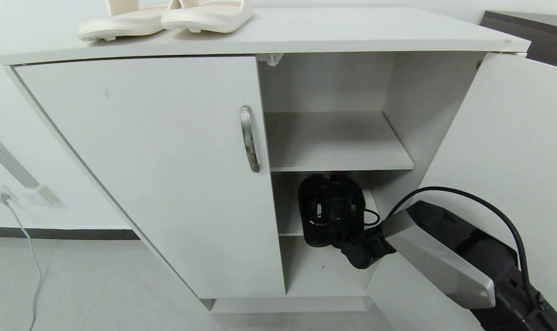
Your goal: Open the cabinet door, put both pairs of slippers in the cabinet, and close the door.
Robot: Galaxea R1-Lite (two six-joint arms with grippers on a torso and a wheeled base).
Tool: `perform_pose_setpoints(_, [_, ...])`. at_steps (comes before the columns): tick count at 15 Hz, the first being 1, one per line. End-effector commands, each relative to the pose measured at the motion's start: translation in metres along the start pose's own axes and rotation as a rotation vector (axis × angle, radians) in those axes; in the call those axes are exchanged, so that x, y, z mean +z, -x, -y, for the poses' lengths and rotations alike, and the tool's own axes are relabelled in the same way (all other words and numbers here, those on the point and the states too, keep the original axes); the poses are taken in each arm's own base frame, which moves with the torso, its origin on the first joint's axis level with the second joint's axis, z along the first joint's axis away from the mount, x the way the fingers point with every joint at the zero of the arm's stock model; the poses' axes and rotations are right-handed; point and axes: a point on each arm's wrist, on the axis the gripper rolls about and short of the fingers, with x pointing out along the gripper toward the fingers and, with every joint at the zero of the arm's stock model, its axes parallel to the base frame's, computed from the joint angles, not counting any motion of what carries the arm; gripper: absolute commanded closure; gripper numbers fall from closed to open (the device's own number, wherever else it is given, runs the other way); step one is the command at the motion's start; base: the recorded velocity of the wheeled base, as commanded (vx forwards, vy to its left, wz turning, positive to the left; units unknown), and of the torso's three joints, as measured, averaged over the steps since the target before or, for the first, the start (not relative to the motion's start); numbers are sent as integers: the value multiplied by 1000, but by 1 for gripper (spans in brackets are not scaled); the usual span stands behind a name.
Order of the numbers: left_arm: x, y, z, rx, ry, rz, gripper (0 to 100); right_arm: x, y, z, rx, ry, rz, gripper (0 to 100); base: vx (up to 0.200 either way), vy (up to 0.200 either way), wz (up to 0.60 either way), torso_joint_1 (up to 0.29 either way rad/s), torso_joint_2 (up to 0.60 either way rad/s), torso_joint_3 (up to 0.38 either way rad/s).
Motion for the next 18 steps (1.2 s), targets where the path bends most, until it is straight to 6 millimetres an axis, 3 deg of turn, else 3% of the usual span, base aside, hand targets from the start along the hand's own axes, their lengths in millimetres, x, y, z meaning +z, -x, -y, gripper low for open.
perform_pose_setpoints(1, [0,0,0,1,0,-1,100,11,14,3,6,7,-12,0,0,0,0,0,0,0])
perform_pose_setpoints(5, [0,0,0,0,0,-1,100,29,49,11,13,-13,18,0,0,0,0,0,0,0])
perform_pose_setpoints(10, [0,0,0,1,-2,-1,100,35,123,27,83,-2,14,0,0,0,0,0,0,0])
perform_pose_setpoints(11, [0,0,0,1,-2,-1,100,35,131,29,93,2,10,0,0,0,0,0,0,0])
perform_pose_setpoints(13, [0,0,0,0,0,-1,100,38,177,36,163,31,-16,0,0,0,0,0,0,0])
perform_pose_setpoints(18, [0,0,0,-2,0,-1,100,35,197,33,207,53,-32,0,0,0,0,0,0,0])
